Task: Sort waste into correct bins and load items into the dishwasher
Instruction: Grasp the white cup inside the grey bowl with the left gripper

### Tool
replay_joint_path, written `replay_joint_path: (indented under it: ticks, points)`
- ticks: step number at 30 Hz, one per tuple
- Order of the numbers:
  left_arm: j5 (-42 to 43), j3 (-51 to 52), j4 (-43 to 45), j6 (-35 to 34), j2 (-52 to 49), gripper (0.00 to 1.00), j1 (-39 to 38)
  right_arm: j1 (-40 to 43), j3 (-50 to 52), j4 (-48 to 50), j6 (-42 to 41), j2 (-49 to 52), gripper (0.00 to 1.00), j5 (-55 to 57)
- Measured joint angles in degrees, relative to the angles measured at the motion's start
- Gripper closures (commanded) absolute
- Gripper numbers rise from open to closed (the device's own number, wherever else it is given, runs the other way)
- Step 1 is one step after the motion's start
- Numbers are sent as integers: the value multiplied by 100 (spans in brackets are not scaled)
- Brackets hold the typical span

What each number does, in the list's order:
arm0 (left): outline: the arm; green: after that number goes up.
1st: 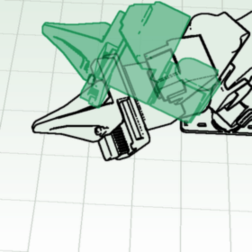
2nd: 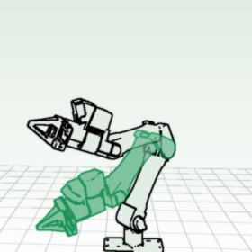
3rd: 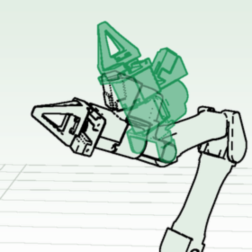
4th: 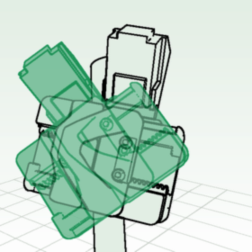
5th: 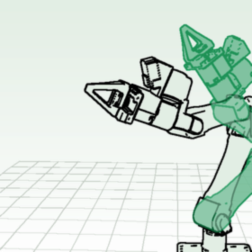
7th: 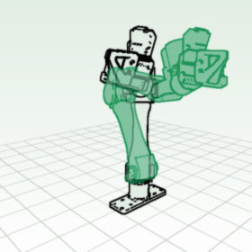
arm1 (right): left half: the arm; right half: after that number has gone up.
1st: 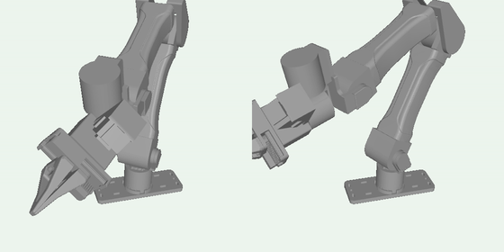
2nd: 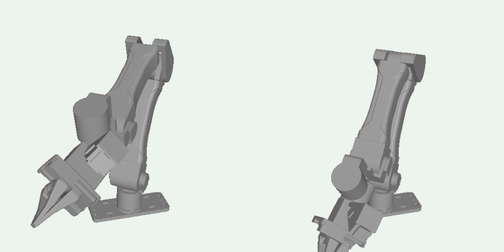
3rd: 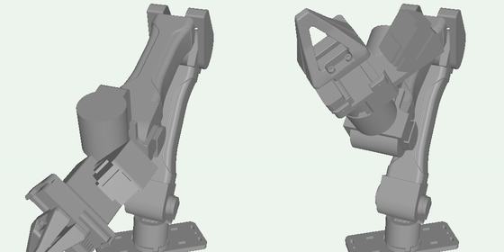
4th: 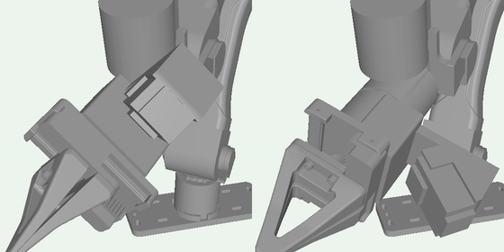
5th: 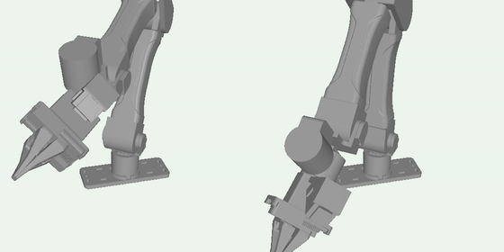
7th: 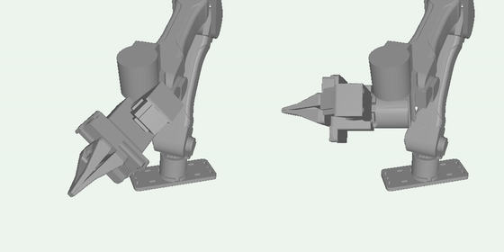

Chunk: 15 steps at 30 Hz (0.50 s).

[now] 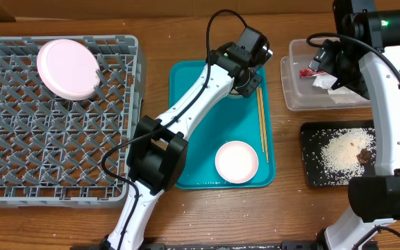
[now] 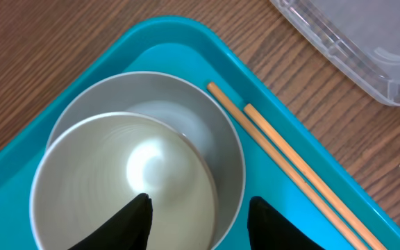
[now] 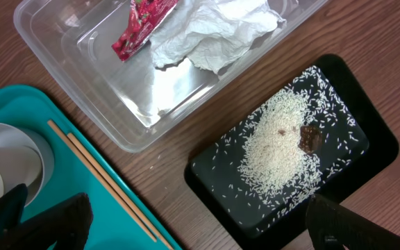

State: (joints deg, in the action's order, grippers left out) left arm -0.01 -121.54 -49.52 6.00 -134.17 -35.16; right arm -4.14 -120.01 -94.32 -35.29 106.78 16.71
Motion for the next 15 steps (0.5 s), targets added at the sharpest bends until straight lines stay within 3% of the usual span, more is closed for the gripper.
replay_joint_path:
  ticks: [11, 15]
  points:
    - [72, 7, -26, 2, 0, 64, -2, 2, 0, 0, 0, 0, 0, -2]
    - [87, 20, -92, 2, 0, 61, 0, 2, 0, 0, 0, -2, 0, 2]
